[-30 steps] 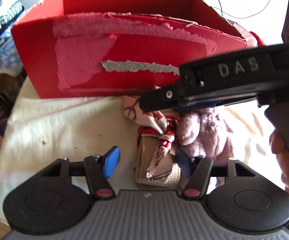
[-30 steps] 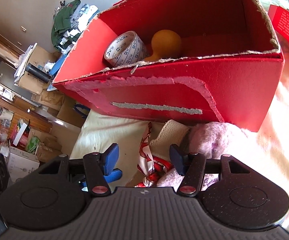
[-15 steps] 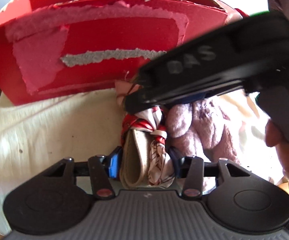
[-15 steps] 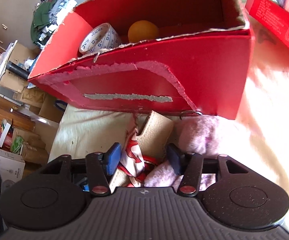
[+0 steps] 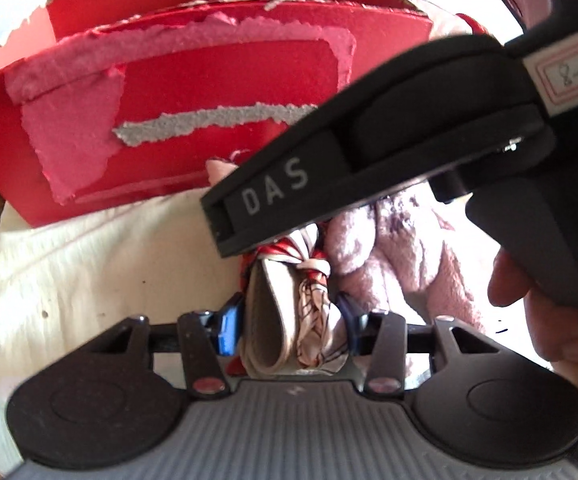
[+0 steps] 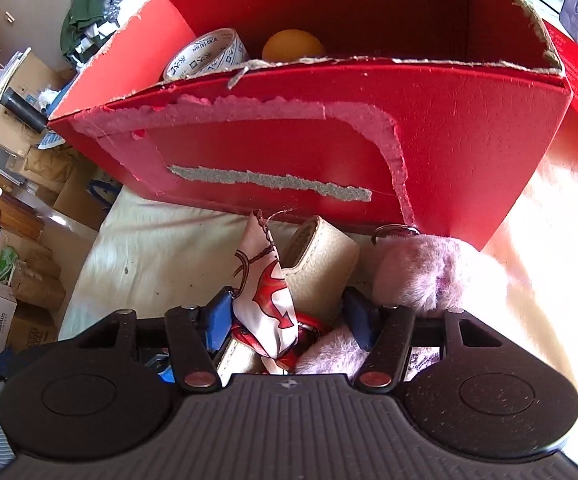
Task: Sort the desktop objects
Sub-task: 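Close the right gripper on the beige cloth-wrapped item, then lift the cloth-wrapped item with the right gripper toward the box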
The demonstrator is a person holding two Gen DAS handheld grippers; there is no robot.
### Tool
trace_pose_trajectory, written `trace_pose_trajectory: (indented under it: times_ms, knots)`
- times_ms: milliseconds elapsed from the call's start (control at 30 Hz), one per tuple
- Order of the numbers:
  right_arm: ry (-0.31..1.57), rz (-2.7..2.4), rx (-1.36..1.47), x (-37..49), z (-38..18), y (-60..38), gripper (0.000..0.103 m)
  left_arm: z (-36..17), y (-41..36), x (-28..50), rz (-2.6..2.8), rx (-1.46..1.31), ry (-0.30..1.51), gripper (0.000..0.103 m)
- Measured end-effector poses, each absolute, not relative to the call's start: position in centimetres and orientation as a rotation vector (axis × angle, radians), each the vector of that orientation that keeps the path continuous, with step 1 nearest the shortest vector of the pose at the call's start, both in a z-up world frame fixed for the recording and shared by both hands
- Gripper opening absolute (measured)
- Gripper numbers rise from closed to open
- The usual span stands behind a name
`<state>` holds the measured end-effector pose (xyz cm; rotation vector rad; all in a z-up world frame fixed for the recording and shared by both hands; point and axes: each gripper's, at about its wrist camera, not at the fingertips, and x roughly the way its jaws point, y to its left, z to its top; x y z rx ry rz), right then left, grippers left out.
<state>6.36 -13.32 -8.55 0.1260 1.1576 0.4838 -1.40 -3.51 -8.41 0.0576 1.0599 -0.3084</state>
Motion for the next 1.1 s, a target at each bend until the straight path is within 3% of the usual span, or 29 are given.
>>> trace_pose_trajectory:
  times_ms: [533,800,1100]
  knots:
    - [1.141,0.507,0.178,6.1,-8.0,-13.7,0.060,-5.4,-3.7,-2.0,-0.289,0.120,0.981,0.045]
    - [0.997,0.604,0.169,4.7,-4.7,-13.4,0.060,-0.4,-1.9,-2.3,-0.261,0.080,0.894,0.046]
    - [0.879,0.698,0.195,4.1,-1.2,-13.3,0.060,0.3,-3.9,-6.0,-0.243,0.127,0.786,0.046]
